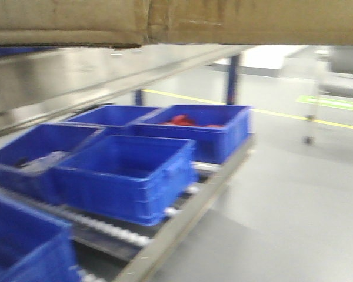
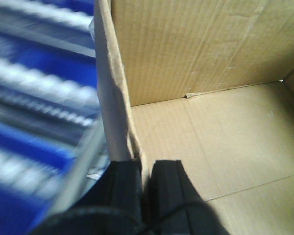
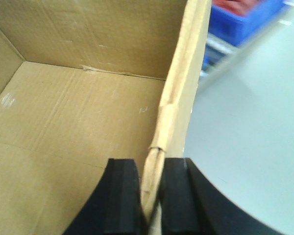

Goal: Grab carton from right shelf to conveyor
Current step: 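Hold the carton with both grippers while the base turns away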

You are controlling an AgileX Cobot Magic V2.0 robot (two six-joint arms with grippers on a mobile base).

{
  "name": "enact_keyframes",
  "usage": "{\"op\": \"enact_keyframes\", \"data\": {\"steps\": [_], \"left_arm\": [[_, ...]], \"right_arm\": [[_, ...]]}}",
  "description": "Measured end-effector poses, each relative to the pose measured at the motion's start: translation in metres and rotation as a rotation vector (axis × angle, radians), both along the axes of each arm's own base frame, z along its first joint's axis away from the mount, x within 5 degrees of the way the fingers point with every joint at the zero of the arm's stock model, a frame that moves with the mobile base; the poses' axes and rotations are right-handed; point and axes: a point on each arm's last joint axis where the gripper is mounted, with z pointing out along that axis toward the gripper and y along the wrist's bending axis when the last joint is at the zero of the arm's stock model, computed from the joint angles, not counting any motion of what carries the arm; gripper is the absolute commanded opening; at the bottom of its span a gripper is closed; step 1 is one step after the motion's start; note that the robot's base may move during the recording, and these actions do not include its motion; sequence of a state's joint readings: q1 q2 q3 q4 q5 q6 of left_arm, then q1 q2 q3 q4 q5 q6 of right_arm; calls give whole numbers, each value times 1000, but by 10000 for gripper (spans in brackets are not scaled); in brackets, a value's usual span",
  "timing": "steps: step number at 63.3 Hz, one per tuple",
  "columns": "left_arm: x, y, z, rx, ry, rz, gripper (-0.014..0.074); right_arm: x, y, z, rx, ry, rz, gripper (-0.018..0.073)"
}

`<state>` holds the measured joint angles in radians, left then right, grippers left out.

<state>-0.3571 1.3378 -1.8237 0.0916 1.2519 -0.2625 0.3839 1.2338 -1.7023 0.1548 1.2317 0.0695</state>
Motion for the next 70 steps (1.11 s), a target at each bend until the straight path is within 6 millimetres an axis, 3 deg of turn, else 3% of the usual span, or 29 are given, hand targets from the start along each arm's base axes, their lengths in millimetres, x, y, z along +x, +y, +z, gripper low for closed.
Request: {"op": "enact_keyframes", "data": {"steps": [70], "left_arm": [[0, 0, 0, 1, 1, 0, -18]], "right_arm": [[0, 0, 0, 0, 0, 0, -67]]}}
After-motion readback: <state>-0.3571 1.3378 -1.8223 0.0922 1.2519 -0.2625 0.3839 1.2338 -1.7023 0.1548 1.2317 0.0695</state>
